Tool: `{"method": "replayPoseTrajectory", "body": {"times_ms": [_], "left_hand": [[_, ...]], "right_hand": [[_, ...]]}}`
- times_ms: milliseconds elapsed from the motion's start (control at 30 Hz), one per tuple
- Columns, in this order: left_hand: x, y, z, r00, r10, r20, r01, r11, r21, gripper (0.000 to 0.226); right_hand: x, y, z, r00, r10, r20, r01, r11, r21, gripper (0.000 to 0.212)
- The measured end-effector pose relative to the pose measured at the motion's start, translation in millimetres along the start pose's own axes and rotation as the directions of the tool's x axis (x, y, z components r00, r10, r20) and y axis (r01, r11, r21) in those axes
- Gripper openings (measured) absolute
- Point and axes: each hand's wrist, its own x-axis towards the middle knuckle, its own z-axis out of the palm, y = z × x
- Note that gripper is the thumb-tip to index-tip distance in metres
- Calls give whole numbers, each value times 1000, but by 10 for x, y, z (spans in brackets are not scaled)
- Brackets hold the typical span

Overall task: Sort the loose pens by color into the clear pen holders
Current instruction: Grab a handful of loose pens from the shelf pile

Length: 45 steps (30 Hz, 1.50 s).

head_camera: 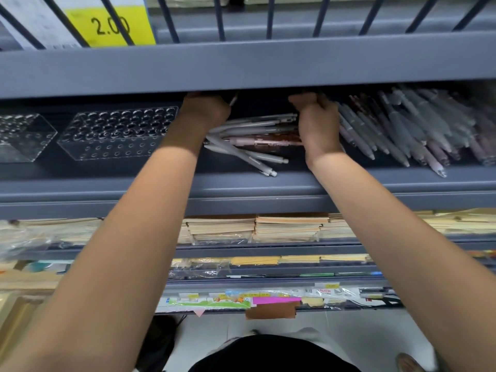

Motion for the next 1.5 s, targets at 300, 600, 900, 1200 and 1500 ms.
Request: {"method": "replayPoseTrajectory", "body": {"times_ms": [300, 600, 900, 1200, 1500], "left_hand": [[41, -170, 30, 944, 326, 56, -308, 928, -210, 25], [-137, -256, 283, 967, 7, -255, -177, 737, -652, 14], [-232, -162, 289, 932, -105, -348, -166, 728, -666, 37], [-193, -144, 332, 881, -91, -464, -140, 887, -440, 28], [-153, -181, 307, 906, -134, -403, -122, 827, -549, 26]], "right_hand": [[48, 18, -25, 999, 48, -21, -46, 995, 85, 34], [-1, 25, 25, 1000, -7, 20, 8, 1000, -7, 30], [-78, 28, 107, 1000, -19, -9, 19, 1000, 8, 30], [-476, -48, -241, 880, -247, 406, 429, 782, -453, 40], [-735, -59, -528, 695, -210, 687, 657, 573, -490, 30]]}}
